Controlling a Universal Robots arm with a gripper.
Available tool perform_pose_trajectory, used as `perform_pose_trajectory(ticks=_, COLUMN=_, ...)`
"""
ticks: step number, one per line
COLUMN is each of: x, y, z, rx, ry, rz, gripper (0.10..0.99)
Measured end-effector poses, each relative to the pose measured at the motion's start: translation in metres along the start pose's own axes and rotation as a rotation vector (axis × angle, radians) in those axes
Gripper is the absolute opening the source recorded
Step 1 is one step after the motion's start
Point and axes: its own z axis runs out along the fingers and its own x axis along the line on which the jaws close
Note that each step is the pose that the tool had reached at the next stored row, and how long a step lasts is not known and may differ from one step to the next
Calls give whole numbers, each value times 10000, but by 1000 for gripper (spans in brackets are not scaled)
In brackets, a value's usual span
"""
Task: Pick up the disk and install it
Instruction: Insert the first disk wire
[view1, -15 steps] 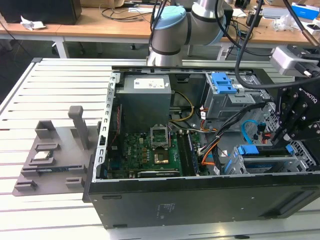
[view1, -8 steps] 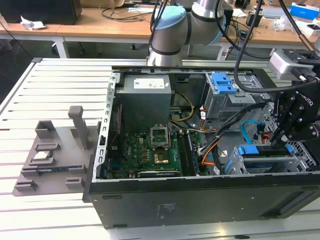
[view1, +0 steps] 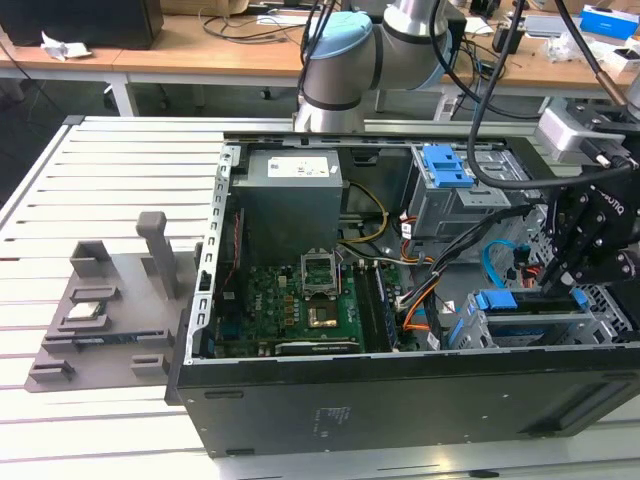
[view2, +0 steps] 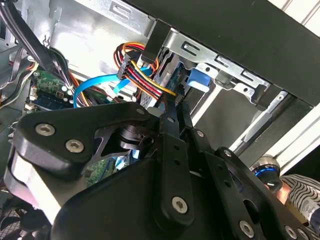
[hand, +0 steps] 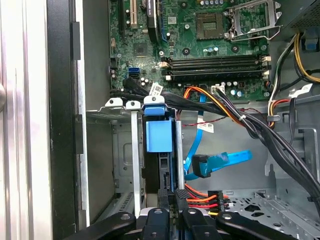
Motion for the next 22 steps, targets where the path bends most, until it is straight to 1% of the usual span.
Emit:
perform_pose_trajectory(ticks=4, x=-1, y=-2, z=34, rx=1, ry=4, rz=-1, gripper=165)
perform_pose_trajectory(ticks=7, x=-2, y=-1, z=44, rx=-5, ry=-17, rz=1, gripper=176)
perform_pose_trajectory(ticks=8, x=-2, y=-1, z=43, rx=-2, ry=-12, rz=2, gripper=176)
perform_pose_trajectory(ticks=9, x=-2, y=-1, z=38, rx=0, ry=-2, rz=2, gripper=239)
perform_pose_trajectory(ticks=11, x=0, y=-1, z=31, rx=0, ry=2, rz=1, gripper=239)
perform_pose_trajectory(ticks=13, x=1, y=1, z=-11, rx=0, ry=0, rz=1, gripper=239)
perform_pose_trajectory(ticks=14, x=-3, y=4, z=-65, rx=0, ry=-2, rz=0, gripper=239)
perform_pose_trajectory(ticks=18, x=-29, y=12, z=-214, rx=0, ry=0, rz=0, gripper=239)
perform_pose_trajectory(ticks=21, x=-78, y=18, z=-275, rx=0, ry=0, rz=0, gripper=239)
perform_pose_trajectory(ticks=22, x=-90, y=19, z=-285, rx=0, ry=-2, rz=0, gripper=239)
